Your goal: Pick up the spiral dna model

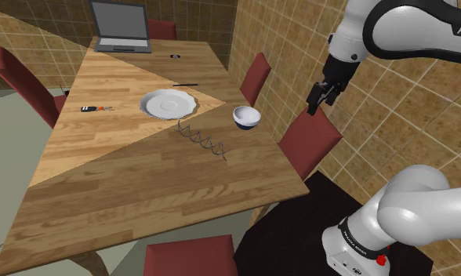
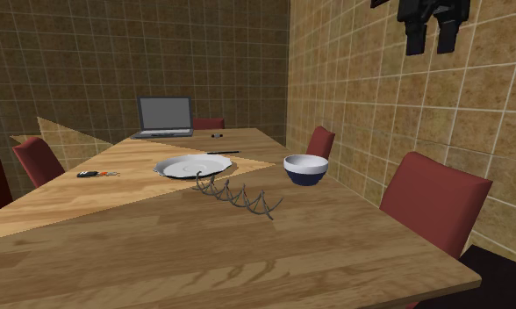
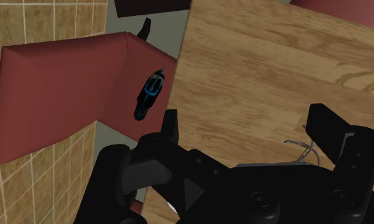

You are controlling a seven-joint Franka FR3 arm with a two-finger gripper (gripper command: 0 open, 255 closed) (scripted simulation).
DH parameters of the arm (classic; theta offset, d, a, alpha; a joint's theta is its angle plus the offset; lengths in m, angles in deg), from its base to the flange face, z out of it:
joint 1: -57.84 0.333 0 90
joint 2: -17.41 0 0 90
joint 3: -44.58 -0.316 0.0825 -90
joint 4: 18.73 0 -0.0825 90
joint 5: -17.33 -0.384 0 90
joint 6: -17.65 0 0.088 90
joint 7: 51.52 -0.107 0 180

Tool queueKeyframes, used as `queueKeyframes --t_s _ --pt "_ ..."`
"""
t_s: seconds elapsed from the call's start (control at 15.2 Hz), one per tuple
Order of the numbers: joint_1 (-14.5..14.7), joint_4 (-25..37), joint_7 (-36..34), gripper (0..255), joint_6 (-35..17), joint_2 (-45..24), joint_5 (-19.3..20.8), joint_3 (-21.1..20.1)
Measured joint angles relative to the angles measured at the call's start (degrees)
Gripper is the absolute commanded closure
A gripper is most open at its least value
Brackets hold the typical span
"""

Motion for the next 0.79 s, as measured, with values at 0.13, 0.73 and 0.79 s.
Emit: queueKeyframes --t_s 0.13,0.73,0.79 --pt "0.0 0.1 -0.3 0 -0.6 -0.8 -0.1 -0.2" --pt "1.0 4.6 -6.8 0 -11.9 -18.5 -1.8 -4.4" --pt "1.1 5.4 -7.7 0 -13.1 -20.8 -1.9 -5.0"
